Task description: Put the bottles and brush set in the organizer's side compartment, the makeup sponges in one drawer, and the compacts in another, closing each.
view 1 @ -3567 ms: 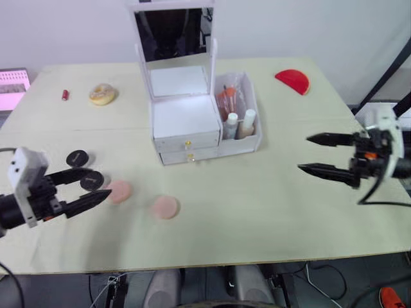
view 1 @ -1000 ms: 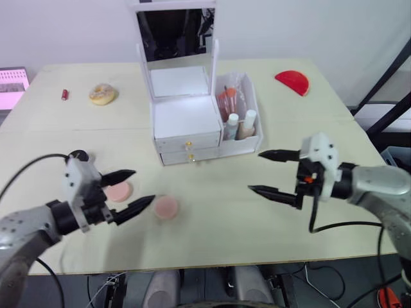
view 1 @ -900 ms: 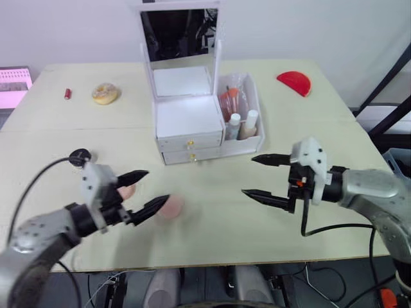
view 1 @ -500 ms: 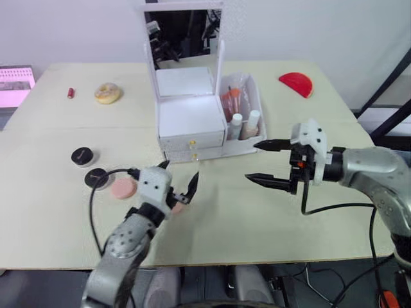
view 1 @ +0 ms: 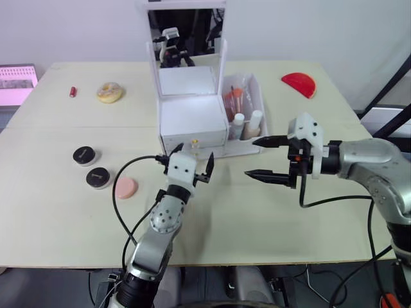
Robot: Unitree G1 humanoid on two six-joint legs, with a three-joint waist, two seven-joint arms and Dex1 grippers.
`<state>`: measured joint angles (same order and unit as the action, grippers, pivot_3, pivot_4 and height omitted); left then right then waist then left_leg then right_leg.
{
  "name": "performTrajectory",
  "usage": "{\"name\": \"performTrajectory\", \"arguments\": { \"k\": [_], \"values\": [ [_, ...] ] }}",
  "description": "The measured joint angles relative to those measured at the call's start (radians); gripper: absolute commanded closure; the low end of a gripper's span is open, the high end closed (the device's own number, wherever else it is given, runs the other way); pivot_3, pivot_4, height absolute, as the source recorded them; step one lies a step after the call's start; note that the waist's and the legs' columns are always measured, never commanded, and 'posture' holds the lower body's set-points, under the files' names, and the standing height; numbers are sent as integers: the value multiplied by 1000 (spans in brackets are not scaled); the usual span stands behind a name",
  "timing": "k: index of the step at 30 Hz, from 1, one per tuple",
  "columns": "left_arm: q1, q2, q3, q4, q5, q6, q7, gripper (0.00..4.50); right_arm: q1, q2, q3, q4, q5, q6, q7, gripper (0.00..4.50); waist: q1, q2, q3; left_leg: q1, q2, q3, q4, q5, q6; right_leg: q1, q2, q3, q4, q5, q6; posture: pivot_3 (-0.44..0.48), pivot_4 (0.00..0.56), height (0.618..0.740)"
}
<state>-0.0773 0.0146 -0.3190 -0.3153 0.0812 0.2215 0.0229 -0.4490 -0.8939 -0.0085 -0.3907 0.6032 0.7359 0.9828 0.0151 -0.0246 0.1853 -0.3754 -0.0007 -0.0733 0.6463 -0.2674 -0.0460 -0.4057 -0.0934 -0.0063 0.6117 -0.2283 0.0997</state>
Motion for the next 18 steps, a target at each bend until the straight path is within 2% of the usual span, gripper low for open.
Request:
{"name": "performTrajectory", "arguments": {
  "k": [7,18],
  "values": [
    [-7,-9,7,40,19,-52,2,0,14,3,-2,-20,1,8,-15,20,0,0,0,0,0,0,1,0,0,1,0,0,0,0,1,0,150,739],
    [-44,-10,78,61,27,-61,5,0,41,11,-2,-39,2,16,-36,20,-2,0,0,0,0,0,1,0,0,0,0,0,0,0,1,0,150,739]
  ]
}}
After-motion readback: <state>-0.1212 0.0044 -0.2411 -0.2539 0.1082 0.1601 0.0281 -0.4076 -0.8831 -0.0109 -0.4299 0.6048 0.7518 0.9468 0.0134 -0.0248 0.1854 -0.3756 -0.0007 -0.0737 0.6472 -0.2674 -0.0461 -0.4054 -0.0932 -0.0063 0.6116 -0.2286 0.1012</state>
